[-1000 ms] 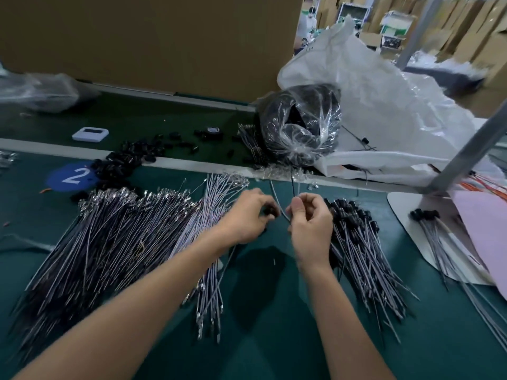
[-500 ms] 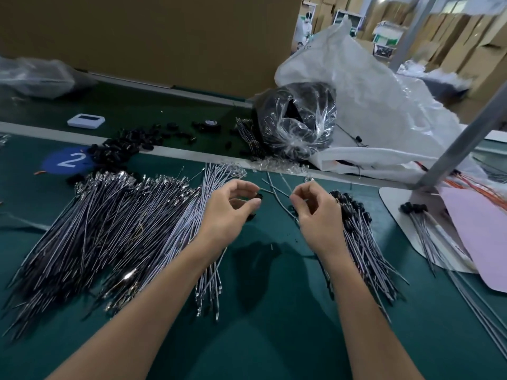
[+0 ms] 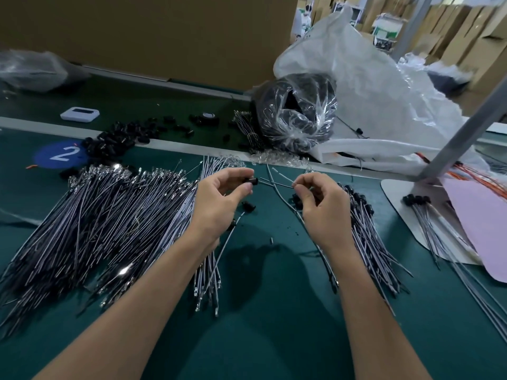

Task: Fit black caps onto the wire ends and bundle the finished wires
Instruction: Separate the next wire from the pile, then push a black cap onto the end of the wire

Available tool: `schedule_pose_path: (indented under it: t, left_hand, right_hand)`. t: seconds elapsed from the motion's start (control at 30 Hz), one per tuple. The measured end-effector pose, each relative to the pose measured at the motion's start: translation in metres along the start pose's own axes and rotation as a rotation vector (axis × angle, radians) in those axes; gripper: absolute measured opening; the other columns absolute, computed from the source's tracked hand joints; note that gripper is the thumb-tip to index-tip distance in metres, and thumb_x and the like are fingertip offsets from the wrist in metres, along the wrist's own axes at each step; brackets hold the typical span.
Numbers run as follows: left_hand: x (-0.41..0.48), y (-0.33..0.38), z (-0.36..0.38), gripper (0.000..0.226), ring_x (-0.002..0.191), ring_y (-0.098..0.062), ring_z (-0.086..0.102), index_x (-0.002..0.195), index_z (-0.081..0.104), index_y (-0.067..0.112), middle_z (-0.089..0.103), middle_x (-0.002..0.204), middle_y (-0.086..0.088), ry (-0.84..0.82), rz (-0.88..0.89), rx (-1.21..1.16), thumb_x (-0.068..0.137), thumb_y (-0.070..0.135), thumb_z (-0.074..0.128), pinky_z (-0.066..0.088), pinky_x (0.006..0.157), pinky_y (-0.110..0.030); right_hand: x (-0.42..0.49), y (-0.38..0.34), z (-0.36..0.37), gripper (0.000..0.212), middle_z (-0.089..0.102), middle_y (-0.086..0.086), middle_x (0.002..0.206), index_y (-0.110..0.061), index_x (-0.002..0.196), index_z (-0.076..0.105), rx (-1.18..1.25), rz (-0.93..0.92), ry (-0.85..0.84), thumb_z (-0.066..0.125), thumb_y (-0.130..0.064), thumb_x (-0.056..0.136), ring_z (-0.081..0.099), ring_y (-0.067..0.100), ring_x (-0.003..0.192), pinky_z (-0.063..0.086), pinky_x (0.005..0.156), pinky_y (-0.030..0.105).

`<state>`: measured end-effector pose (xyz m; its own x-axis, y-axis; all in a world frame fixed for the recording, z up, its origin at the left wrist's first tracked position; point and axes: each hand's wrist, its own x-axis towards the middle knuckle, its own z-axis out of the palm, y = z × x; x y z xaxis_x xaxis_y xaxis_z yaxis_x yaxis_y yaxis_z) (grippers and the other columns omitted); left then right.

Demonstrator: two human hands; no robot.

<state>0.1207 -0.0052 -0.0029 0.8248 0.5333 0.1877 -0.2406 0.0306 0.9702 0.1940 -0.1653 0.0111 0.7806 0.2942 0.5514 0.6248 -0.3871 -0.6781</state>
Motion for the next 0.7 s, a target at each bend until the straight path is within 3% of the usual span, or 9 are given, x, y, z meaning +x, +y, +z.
schedule_pose_path:
  t: [0.07,0.2,0.37,0.5,0.7]
  left_hand:
    - [0.0006,-0.0007,-0.0009,0.026,0.090,-0.013,0.071,0.097,0.071,0.020,0.075,0.094,0.001,0.014,0.002,-0.011,0.085,-0.003,0.069,0.055,0.085,-0.024]
    - [0.0005,-0.0005,0.0001,0.026,0.089,-0.011,0.071,0.092,0.072,0.021,0.076,0.090,0.004,-0.007,0.004,-0.014,0.083,-0.002,0.071,0.055,0.082,-0.021]
    - [-0.0001,0.0009,0.0004,0.025,0.084,-0.008,0.071,0.089,0.073,0.021,0.076,0.085,0.006,-0.019,0.003,-0.009,0.082,-0.002,0.072,0.054,0.078,-0.017]
    - [-0.0001,0.0023,-0.0004,0.025,0.082,-0.007,0.071,0.088,0.073,0.022,0.076,0.084,0.007,-0.027,0.005,-0.010,0.081,-0.002,0.073,0.054,0.075,-0.015]
    - [0.0010,0.0032,-0.0022,0.024,0.082,-0.008,0.071,0.088,0.074,0.023,0.076,0.085,0.006,-0.019,0.013,-0.004,0.081,0.000,0.073,0.054,0.077,-0.017]
  right_hand:
    - [-0.0003,-0.0004,-0.0002,0.014,0.066,0.001,0.084,-0.016,0.086,0.067,0.012,0.005,0.004,0.063,-0.003,0.090,0.059,0.019,0.072,0.049,0.065,0.025]
    - [-0.0015,-0.0024,0.0021,0.013,0.065,0.000,0.083,-0.015,0.086,0.066,-0.006,-0.002,-0.025,0.063,-0.003,0.090,0.056,0.008,0.069,0.043,0.064,0.013]
    - [-0.0011,-0.0026,0.0036,0.011,0.065,0.001,0.080,-0.013,0.086,0.067,0.003,0.023,-0.021,0.063,-0.004,0.091,0.055,0.012,0.066,0.043,0.061,0.016]
    - [-0.0009,-0.0024,0.0047,0.008,0.062,-0.003,0.077,-0.010,0.088,0.068,0.005,0.050,-0.021,0.063,-0.004,0.091,0.051,0.001,0.063,0.038,0.061,0.011]
    - [0.0002,-0.0038,0.0048,0.009,0.062,-0.003,0.078,-0.009,0.089,0.068,0.043,0.080,-0.019,0.062,-0.004,0.092,0.051,0.001,0.063,0.038,0.061,0.010]
